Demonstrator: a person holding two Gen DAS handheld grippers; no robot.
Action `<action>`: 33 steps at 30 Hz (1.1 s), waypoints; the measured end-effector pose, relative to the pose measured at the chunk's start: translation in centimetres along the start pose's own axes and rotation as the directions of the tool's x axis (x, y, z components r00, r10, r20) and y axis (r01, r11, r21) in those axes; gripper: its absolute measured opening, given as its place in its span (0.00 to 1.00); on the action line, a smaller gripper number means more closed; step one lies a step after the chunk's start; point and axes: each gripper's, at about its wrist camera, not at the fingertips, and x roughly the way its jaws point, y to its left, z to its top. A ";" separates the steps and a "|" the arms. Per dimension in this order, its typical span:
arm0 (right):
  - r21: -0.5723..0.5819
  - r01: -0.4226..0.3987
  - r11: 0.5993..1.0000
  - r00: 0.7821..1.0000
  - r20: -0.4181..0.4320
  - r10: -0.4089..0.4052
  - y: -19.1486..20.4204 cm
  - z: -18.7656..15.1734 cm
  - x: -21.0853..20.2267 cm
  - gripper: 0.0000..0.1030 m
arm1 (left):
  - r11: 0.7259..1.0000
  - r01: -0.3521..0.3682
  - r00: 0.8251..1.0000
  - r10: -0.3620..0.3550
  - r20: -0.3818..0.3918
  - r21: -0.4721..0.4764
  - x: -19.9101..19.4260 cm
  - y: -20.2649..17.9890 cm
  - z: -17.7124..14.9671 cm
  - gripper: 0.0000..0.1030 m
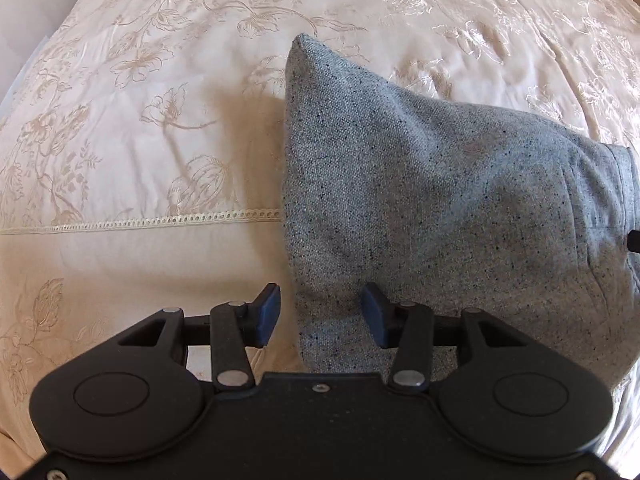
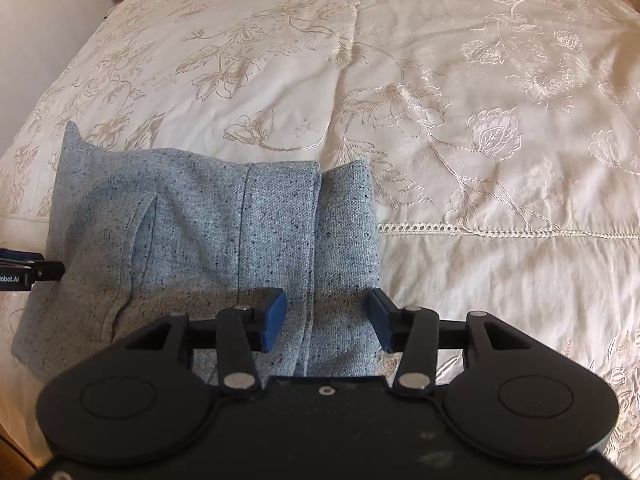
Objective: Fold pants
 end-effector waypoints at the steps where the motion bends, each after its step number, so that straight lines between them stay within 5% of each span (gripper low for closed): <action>1: 0.006 -0.006 1.000 1.000 0.001 0.006 -0.2 0.1 0.1 0.49 | 1.000 0.003 1.000 -0.003 0.002 0.002 0.1 0.0 0.0 0.54; 16: 0.164 -0.174 0.971 0.984 -0.011 0.178 -3.7 0.5 2.1 0.56 | 0.994 0.105 0.994 -0.105 -0.008 -0.042 1.6 1.7 0.4 0.66; 25: 0.160 -0.183 0.970 0.983 0.066 0.174 -2.4 1.7 2.8 0.55 | 0.978 0.165 0.986 -0.163 0.021 -0.131 2.8 2.2 1.7 0.70; 28: 0.175 -0.183 0.967 0.983 0.030 0.180 -2.2 1.6 2.3 0.28 | 0.967 0.219 0.976 -0.219 0.021 -0.126 2.1 2.3 1.1 0.46; 29: 0.168 -0.195 0.966 0.981 0.027 0.193 -2.0 1.5 1.9 0.13 | 0.967 0.223 0.975 -0.221 0.031 -0.124 1.4 2.2 0.9 0.28; 30: 0.157 -0.183 0.971 0.983 0.029 0.181 -1.6 1.5 1.4 0.13 | 0.971 0.213 0.977 -0.210 0.041 -0.112 0.8 2.0 0.7 0.16; 33: 0.120 -0.150 0.981 0.988 0.055 0.145 -0.3 1.3 -0.4 0.12 | 0.981 0.176 0.981 -0.168 0.092 -0.086 -1.3 1.2 0.1 0.12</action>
